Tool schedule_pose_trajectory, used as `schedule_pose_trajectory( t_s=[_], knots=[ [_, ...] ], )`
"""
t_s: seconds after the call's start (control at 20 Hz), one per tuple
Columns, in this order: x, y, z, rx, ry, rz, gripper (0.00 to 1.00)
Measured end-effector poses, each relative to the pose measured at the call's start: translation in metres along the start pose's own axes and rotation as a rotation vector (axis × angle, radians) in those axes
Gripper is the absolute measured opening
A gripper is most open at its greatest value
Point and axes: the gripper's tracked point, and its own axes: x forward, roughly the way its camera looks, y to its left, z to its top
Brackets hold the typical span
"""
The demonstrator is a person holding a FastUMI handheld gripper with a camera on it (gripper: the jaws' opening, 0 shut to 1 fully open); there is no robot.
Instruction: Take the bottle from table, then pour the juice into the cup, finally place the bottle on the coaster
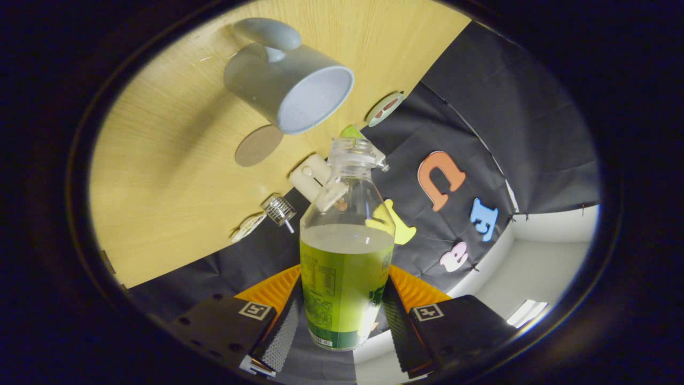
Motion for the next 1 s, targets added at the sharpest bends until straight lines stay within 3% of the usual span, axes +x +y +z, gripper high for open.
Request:
schedule_pose_trajectory(
  t_s=[0.2,0.3,0.7,1.0],
  knots=[
    [0.003,0.006,0.001,0.02,-0.003,0.013,0.81],
    [0.002,0.018,-0.003,0.087,0.013,0.058,0.81],
    [0.006,0.048,-0.001,0.612,0.012,0.175,0.81],
    [0.002,0.037,0.001,1.159,0.016,0.304,0.82]
  ],
)
